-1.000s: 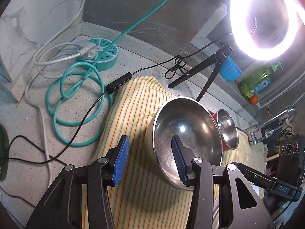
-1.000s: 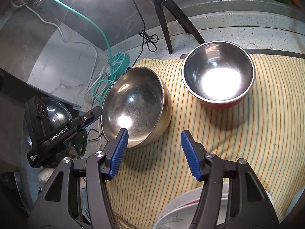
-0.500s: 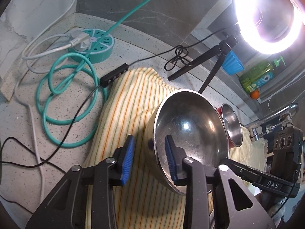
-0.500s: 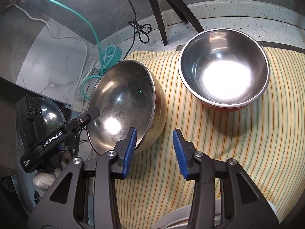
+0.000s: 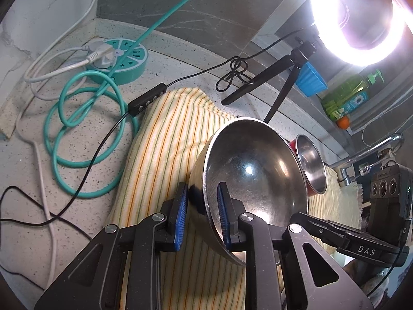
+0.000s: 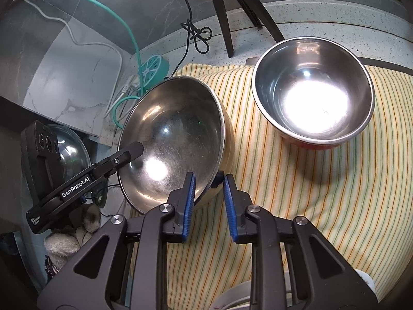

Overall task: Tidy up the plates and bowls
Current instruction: 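Lift the steel bowl and carry it toward the plate stack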

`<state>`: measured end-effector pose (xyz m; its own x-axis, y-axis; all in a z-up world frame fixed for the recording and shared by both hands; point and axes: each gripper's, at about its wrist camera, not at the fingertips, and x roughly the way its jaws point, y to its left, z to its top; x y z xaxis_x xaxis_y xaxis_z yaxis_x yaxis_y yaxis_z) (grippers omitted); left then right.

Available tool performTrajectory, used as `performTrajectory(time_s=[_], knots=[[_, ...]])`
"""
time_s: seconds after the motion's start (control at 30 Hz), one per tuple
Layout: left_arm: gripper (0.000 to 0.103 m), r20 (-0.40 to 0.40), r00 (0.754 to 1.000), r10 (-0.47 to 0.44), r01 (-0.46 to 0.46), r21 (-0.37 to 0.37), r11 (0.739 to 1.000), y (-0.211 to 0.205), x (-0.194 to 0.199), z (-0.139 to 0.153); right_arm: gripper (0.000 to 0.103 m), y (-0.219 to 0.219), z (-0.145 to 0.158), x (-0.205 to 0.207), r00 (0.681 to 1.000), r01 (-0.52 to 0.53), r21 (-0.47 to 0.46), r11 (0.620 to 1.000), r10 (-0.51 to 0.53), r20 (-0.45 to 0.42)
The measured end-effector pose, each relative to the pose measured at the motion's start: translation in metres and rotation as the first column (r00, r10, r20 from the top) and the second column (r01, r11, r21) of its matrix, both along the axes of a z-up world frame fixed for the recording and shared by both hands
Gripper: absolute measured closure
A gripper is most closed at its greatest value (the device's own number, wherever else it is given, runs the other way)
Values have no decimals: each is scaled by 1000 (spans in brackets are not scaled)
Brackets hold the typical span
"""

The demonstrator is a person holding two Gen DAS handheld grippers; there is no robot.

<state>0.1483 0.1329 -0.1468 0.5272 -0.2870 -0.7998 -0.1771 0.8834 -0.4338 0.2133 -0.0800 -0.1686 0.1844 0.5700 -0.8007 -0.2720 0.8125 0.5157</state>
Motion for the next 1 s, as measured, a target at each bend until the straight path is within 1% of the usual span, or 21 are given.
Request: performTrajectory(time_s=[0.33, 0.67, 0.87, 1.0], knots=[[83, 13, 999, 29, -29, 4, 1000, 1, -31, 9, 80, 2, 14, -25, 999, -34, 14, 999, 34, 9], [83, 24, 998, 66, -67, 8, 998, 0, -81, 19, 80, 2, 24, -62, 996, -93, 25, 995, 93, 15], [83, 34, 996, 86, -86, 14, 996, -3, -113, 25, 80, 1, 25, -87, 992, -128, 26, 991, 128, 6], [83, 28, 994, 103, -103, 7, 995, -6, -132, 23, 80, -2, 23, -102, 990, -144, 23, 989, 144, -2]])
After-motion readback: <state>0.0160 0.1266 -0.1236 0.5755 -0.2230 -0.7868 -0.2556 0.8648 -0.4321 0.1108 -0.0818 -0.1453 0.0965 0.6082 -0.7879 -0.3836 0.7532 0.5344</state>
